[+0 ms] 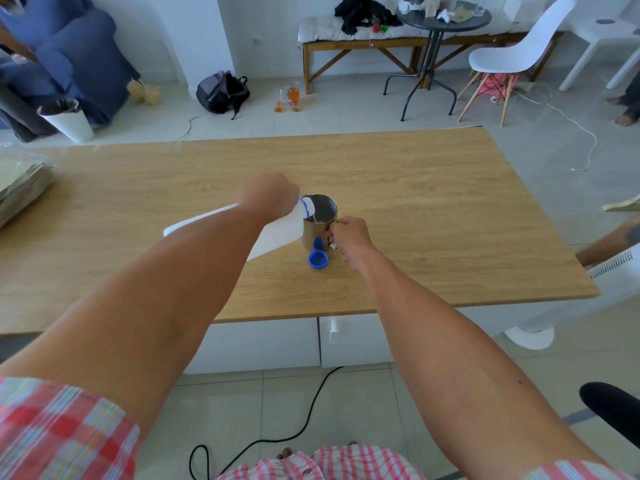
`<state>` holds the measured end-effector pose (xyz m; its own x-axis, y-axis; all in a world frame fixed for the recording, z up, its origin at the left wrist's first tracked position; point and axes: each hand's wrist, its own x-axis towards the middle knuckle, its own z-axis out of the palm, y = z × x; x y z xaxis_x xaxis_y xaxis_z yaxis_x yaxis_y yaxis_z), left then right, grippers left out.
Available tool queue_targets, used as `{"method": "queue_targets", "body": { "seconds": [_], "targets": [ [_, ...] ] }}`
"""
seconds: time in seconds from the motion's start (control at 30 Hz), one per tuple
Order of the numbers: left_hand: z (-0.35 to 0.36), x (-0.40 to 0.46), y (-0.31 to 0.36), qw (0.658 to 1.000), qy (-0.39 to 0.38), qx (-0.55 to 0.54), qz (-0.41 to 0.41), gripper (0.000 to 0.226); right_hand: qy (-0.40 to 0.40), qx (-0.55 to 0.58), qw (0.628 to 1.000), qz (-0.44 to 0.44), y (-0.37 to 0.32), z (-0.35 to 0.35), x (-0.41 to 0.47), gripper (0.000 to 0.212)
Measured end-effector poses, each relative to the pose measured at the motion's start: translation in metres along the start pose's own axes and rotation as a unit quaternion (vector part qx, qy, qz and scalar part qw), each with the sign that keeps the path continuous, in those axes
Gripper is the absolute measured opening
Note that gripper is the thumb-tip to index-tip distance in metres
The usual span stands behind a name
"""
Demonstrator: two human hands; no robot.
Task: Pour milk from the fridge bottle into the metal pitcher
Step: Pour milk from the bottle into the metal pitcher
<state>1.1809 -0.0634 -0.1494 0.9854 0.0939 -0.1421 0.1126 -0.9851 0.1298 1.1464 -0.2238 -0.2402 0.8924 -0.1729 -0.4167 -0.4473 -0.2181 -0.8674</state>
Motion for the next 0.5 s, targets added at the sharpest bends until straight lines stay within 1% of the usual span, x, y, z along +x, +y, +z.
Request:
{"method": "queue_targets", "body": {
  "seconds": [0.5],
  "targets": [
    [-0.0001,0.0009,0.0016,1.000,-0.002,0.011,0.004,0.028,0.001,-0.003,1.000,-0.001,0.0026,0.0023,0.0043,0.021]
  ]
}}
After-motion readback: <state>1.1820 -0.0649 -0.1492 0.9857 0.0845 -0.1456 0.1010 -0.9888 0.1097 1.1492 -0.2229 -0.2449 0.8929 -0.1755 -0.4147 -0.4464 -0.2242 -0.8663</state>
